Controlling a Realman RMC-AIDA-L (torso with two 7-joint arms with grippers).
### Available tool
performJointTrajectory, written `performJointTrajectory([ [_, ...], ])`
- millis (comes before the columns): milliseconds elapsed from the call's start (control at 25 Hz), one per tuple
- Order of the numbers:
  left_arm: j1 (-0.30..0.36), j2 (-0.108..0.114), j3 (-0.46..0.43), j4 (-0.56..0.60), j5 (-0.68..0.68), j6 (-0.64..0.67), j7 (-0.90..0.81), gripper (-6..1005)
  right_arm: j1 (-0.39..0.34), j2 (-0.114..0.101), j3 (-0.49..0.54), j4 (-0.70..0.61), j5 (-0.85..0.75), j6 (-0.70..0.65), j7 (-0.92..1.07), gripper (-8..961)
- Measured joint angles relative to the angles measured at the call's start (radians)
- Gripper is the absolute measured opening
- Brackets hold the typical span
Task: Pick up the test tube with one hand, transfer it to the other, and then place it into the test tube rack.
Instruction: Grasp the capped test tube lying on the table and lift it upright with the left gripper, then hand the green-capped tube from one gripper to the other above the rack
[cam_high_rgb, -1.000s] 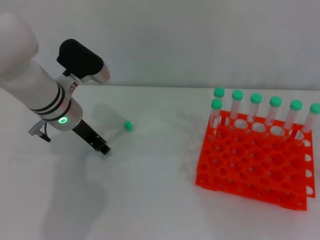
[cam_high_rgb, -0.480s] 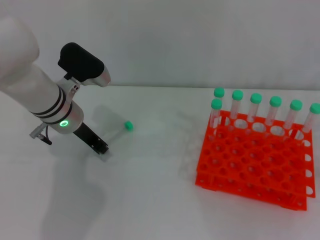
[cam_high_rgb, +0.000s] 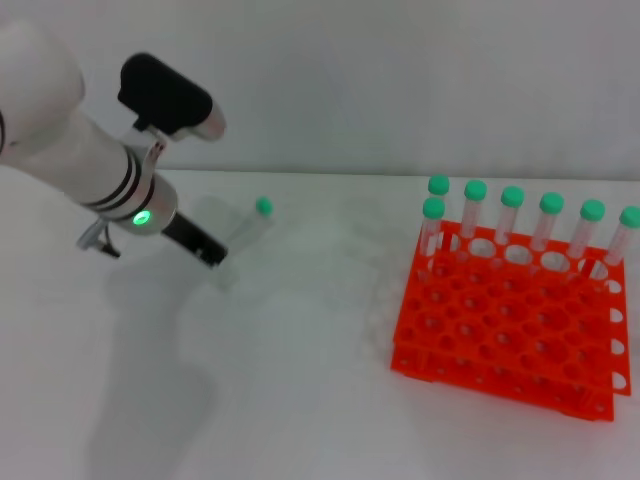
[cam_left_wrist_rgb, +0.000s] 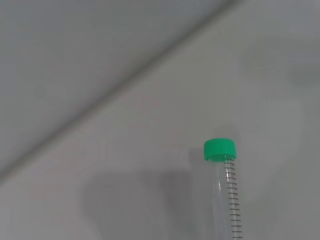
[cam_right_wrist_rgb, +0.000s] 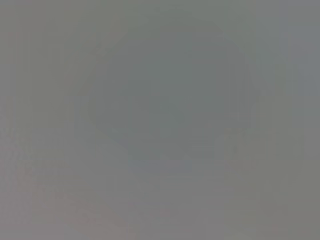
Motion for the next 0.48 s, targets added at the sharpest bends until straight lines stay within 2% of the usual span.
performJointTrajectory([
  [200,-0.006,-0.016,0.000,-0.002,-0.249,-0.138,0.152,192,-0.001,-0.001,0.000,-0.001,0.001,0.003,0.030,840],
  [320,0.012,-0.038,-0.001,-0.007,-0.499,-0.235,0.336,192,-0.007,-0.003,0.000,-0.002,0.000,0.007,0.070,840],
  [400,0.039,-0.053,-0.002,-0.011,-0.717,-0.252,0.519,192,-0.014,-0.003,-0.001,-0.004,0.000,0.007,0.083,841],
  [480,0.092,-0.063,-0.002,-0.013,-1.023,-0.196,0.768,192,-0.024,-0.005,-0.009,-0.008,-0.001,0.007,0.108,841],
])
